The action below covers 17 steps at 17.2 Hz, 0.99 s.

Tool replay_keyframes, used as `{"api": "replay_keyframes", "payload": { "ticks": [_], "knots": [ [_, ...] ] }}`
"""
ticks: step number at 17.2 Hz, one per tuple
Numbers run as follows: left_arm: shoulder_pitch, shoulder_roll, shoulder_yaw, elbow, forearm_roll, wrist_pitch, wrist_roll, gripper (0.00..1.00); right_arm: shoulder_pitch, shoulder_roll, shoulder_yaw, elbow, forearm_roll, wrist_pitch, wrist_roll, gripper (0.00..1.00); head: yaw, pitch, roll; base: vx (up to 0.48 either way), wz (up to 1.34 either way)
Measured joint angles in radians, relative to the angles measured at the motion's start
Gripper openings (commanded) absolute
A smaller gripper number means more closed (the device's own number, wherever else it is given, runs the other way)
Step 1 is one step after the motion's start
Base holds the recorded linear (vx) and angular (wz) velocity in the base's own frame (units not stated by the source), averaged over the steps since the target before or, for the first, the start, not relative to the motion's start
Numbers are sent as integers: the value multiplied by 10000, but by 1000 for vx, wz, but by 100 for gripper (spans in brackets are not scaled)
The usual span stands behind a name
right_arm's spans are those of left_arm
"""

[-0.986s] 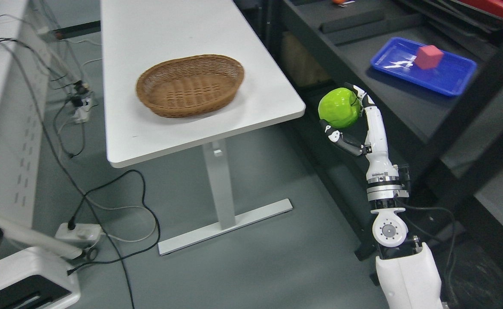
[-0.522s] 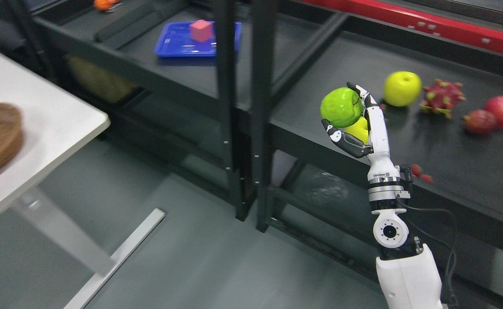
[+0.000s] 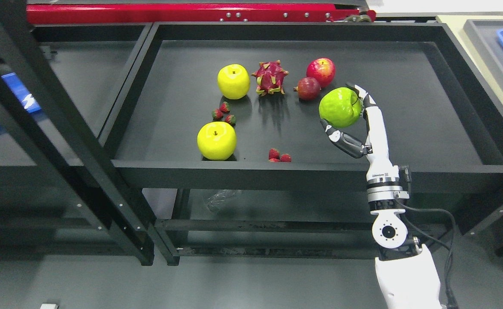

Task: Place green apple on left shelf middle layer
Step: 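Lower the green apple onto the shelf beside the red apple, then open the right hand to release the apple and pull back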

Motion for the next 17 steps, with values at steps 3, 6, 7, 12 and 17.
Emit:
{"api": "replay_keyframes", "payload": {
  "ticks": [3, 6, 7, 12, 17],
  "knots": [
    [2, 0, 0, 0, 0, 9, 0, 100, -1, 8, 8, -4, 0, 46, 11, 3, 0, -1, 0, 203, -285],
    [3, -1, 0, -1, 0, 17, 0, 100, -6, 12, 15, -7, 1, 66, 17, 3, 0, -1, 0, 293, -166],
    [4, 0, 0, -1, 0, 18, 0, 100, -11, 14, 36, 0, 12, 66, 48, 3, 0, -1, 0, 204, -105],
    [3, -1, 0, -1, 0, 15, 0, 100, -159, 17, 666, 177, 209, 277, 1117, 4, 0, -1, 0, 187, -1],
    [3, 0, 0, -1, 0, 6, 1, 100, -1048, 19, 1685, 858, 790, 602, 2280, 4, 0, -3, 0, 79, 5]
  ]
}}
